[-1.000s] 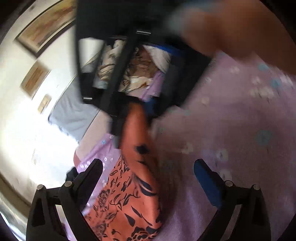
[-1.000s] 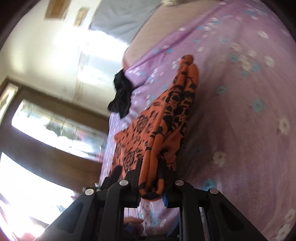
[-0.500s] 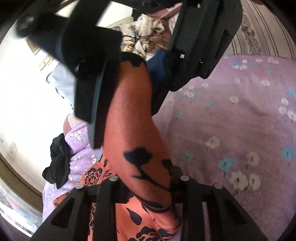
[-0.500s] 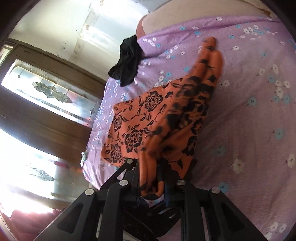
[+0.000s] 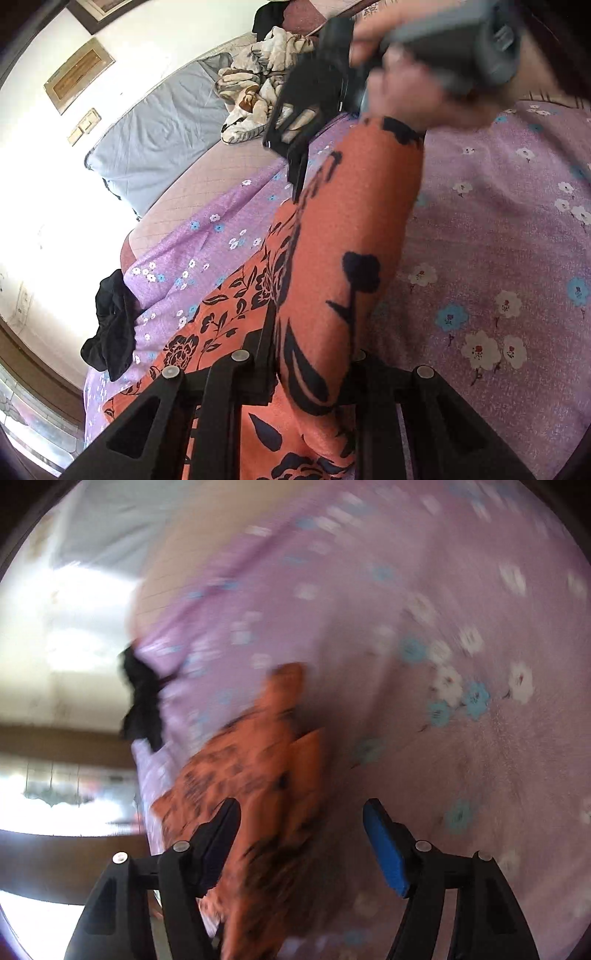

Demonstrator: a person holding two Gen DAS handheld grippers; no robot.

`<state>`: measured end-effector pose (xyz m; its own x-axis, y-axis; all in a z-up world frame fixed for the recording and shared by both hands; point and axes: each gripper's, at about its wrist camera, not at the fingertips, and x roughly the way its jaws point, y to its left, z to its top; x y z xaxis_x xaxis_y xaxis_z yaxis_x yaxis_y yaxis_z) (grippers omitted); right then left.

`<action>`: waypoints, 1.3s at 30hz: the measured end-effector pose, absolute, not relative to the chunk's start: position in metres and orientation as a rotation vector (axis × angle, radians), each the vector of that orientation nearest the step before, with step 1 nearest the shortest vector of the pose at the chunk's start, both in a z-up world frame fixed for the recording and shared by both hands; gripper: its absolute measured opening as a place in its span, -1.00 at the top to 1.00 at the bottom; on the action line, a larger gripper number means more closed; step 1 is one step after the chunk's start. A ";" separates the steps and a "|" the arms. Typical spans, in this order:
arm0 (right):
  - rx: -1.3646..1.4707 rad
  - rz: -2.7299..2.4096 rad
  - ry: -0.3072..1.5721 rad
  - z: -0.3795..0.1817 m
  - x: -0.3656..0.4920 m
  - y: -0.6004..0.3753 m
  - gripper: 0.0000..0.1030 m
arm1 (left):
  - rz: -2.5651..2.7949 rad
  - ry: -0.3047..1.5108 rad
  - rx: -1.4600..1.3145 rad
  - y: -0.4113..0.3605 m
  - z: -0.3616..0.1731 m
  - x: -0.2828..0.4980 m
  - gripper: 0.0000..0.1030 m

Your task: Fold small clothes

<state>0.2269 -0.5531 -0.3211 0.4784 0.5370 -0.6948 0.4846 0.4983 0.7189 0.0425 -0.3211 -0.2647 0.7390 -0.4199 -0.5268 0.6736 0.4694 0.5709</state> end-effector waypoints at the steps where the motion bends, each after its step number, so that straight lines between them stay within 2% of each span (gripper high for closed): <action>1: 1.164 0.060 1.132 -0.331 0.232 -0.555 -0.38 | -0.686 0.336 0.845 -0.321 -0.266 0.044 0.62; 3: 1.261 0.116 1.100 -0.344 0.242 -0.554 -0.21 | -0.674 0.339 0.839 -0.320 -0.267 0.054 0.61; 5: 1.238 0.130 1.112 -0.344 0.255 -0.544 0.42 | -0.674 0.353 0.821 -0.319 -0.265 0.057 0.61; 7: 1.106 0.097 1.125 -0.327 0.266 -0.531 0.62 | -0.680 0.375 0.779 -0.315 -0.259 0.061 0.61; 10: 0.967 0.124 1.095 -0.286 0.276 -0.514 0.69 | -0.679 0.404 0.708 -0.305 -0.246 0.066 0.63; 14: 0.858 0.209 1.051 -0.223 0.288 -0.479 0.69 | -0.633 0.358 0.651 -0.279 -0.226 0.064 0.64; 20: 0.741 0.350 1.037 -0.160 0.308 -0.387 0.69 | -0.560 0.414 0.490 -0.208 -0.200 0.080 0.64; 24: 0.719 0.427 1.056 -0.153 0.322 -0.323 0.70 | -0.509 0.585 0.286 -0.134 -0.195 0.112 0.64; 28: 0.722 0.466 1.121 -0.175 0.347 -0.247 0.70 | -0.462 0.804 0.072 -0.058 -0.209 0.150 0.63; 29: 0.727 0.468 1.145 -0.184 0.356 -0.227 0.70 | -0.459 0.841 0.063 -0.049 -0.214 0.153 0.59; 30: 0.700 0.460 1.187 -0.198 0.365 -0.202 0.70 | -0.453 0.886 0.066 -0.041 -0.221 0.156 0.46; 33: 0.703 0.454 1.306 -0.241 0.377 -0.158 0.60 | -0.449 0.993 0.013 -0.018 -0.236 0.157 0.39; 35: 0.745 0.471 1.302 -0.256 0.377 -0.147 0.43 | -0.445 0.984 -0.002 -0.001 -0.234 0.155 0.34; 36: 0.790 0.481 1.265 -0.260 0.374 -0.145 0.38 | -0.438 0.962 0.009 0.004 -0.231 0.154 0.23; 39: 0.924 0.544 1.181 -0.257 0.363 -0.155 -0.16 | -0.407 0.938 -0.004 0.023 -0.227 0.151 0.20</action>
<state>0.3627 -0.1551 -0.2569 0.3191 0.7800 -0.5383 0.0986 0.5376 0.8374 0.1511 0.0227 -0.2273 0.5214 -0.3416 -0.7820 0.3379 0.9241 -0.1784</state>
